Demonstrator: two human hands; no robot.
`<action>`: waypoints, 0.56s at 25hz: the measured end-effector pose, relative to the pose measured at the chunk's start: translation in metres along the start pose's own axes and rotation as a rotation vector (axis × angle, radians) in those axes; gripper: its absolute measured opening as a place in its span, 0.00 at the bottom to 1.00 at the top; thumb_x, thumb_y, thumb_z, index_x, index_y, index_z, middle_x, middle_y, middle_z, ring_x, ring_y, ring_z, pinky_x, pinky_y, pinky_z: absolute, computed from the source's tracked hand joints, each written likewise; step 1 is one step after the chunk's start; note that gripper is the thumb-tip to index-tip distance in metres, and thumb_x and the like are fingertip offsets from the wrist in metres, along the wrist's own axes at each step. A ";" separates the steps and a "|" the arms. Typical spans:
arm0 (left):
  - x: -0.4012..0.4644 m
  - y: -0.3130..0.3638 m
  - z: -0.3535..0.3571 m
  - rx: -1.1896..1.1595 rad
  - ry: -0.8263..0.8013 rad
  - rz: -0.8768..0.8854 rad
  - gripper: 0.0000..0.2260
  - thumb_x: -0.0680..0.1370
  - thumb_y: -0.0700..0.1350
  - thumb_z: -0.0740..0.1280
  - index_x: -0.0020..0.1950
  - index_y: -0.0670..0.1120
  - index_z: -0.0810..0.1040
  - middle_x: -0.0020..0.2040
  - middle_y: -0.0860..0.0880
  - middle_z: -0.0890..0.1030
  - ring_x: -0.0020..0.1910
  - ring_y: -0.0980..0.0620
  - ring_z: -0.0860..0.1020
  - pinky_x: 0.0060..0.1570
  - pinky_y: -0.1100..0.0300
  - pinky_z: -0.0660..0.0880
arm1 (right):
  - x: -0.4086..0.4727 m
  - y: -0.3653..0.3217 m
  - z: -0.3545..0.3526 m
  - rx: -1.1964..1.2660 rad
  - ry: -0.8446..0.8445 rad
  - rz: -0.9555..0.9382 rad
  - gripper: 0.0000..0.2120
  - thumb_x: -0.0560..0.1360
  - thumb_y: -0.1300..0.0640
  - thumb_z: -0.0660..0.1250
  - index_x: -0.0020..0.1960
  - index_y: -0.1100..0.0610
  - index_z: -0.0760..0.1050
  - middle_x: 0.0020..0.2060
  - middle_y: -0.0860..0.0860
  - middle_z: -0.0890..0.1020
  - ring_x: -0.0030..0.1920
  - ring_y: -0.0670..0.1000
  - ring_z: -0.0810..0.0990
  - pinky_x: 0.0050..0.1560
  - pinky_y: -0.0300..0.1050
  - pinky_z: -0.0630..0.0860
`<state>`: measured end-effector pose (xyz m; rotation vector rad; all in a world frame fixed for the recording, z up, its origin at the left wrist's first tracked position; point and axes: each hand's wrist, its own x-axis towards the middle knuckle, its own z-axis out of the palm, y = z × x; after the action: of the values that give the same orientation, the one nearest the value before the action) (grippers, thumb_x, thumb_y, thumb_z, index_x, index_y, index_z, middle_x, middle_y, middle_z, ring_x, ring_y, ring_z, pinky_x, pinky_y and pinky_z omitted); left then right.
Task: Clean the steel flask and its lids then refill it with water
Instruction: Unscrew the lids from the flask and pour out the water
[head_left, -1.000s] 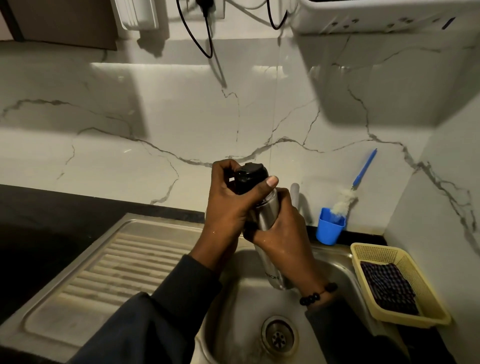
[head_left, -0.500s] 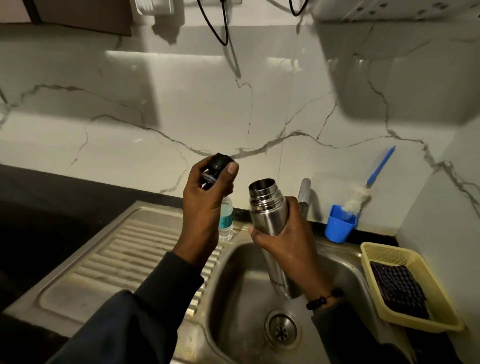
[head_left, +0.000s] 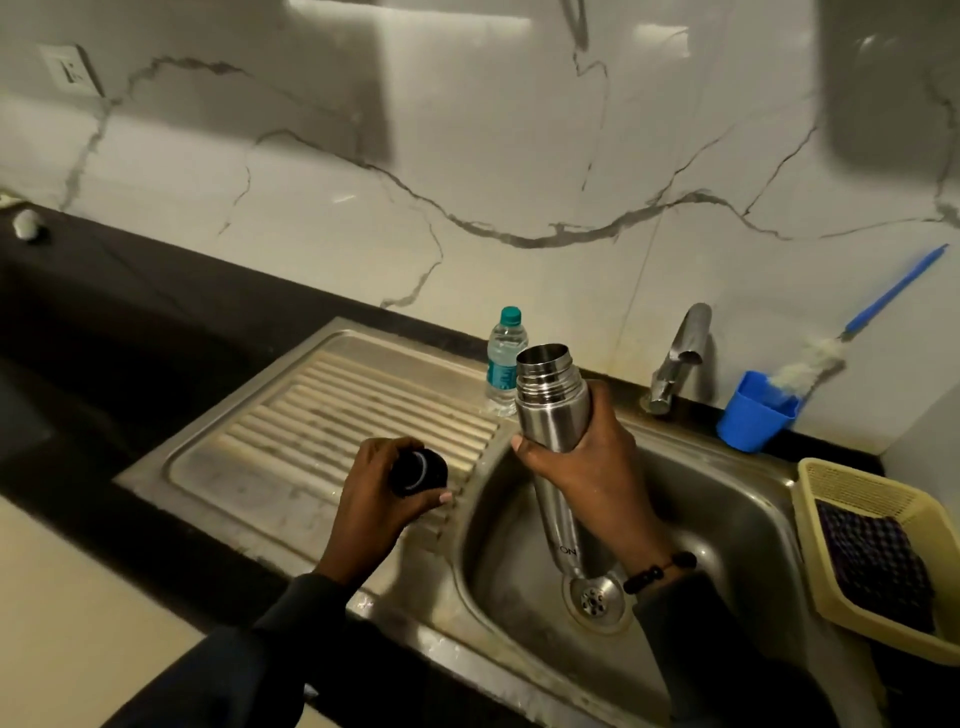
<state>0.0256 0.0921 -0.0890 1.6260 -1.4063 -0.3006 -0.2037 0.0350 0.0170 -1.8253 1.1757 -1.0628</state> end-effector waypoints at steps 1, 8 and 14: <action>-0.010 -0.008 0.000 0.028 -0.040 0.032 0.30 0.63 0.66 0.74 0.57 0.48 0.80 0.51 0.55 0.74 0.51 0.51 0.76 0.49 0.67 0.71 | -0.001 0.001 0.004 0.009 -0.019 0.011 0.30 0.63 0.53 0.80 0.58 0.42 0.66 0.48 0.36 0.78 0.46 0.31 0.77 0.39 0.24 0.72; -0.049 -0.042 0.000 0.097 -0.132 -0.007 0.31 0.66 0.72 0.69 0.58 0.50 0.79 0.54 0.51 0.76 0.50 0.50 0.76 0.48 0.51 0.77 | -0.002 0.008 0.025 0.047 -0.107 0.045 0.31 0.63 0.53 0.79 0.59 0.41 0.67 0.50 0.39 0.79 0.47 0.37 0.79 0.47 0.38 0.78; -0.058 -0.057 0.000 0.162 -0.241 -0.130 0.38 0.63 0.75 0.65 0.62 0.49 0.77 0.58 0.51 0.74 0.58 0.49 0.73 0.56 0.55 0.72 | 0.000 0.007 0.027 0.052 -0.143 0.058 0.33 0.64 0.54 0.79 0.60 0.39 0.65 0.51 0.38 0.78 0.48 0.35 0.78 0.44 0.31 0.74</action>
<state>0.0441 0.1374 -0.1534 1.8678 -1.5395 -0.4828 -0.1815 0.0361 -0.0002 -1.7848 1.1002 -0.9064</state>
